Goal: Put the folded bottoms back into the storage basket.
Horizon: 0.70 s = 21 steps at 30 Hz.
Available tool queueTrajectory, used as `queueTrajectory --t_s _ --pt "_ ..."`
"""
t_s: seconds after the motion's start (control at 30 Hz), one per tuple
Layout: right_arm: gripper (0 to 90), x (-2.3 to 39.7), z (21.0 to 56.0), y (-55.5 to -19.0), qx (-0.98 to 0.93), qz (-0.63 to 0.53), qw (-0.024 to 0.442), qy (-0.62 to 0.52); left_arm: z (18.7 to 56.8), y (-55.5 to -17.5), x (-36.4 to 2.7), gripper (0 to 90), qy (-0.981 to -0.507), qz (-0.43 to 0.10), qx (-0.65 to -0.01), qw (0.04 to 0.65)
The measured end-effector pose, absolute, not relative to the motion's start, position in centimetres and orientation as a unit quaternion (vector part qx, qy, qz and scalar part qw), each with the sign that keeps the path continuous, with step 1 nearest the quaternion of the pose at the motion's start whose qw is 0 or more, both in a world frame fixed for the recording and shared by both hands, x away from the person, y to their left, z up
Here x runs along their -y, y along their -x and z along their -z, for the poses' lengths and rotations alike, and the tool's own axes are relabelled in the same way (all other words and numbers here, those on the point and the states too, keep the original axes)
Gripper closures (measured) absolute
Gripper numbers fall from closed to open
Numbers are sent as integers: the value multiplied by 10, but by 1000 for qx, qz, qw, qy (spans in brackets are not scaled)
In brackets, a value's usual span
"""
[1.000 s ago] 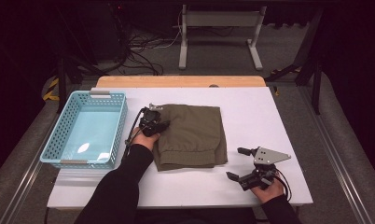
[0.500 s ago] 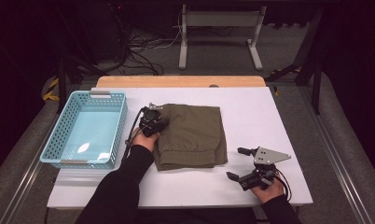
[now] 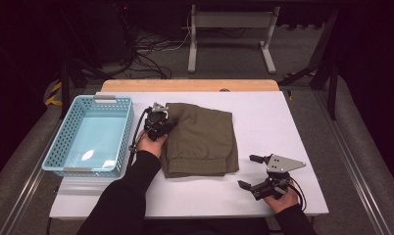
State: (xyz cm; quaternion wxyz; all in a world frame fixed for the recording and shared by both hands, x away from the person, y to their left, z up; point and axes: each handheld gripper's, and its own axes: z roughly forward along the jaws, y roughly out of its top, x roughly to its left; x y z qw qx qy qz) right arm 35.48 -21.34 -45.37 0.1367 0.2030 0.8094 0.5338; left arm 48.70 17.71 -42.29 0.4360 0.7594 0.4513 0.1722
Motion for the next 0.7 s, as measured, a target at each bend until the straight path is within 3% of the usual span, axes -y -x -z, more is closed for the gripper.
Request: queueTrajectory --t_s 0.7 --pt "14 213 454 -354 -809 -535 137 -202 369 -459 -173 820 -732 -184 -392 526"
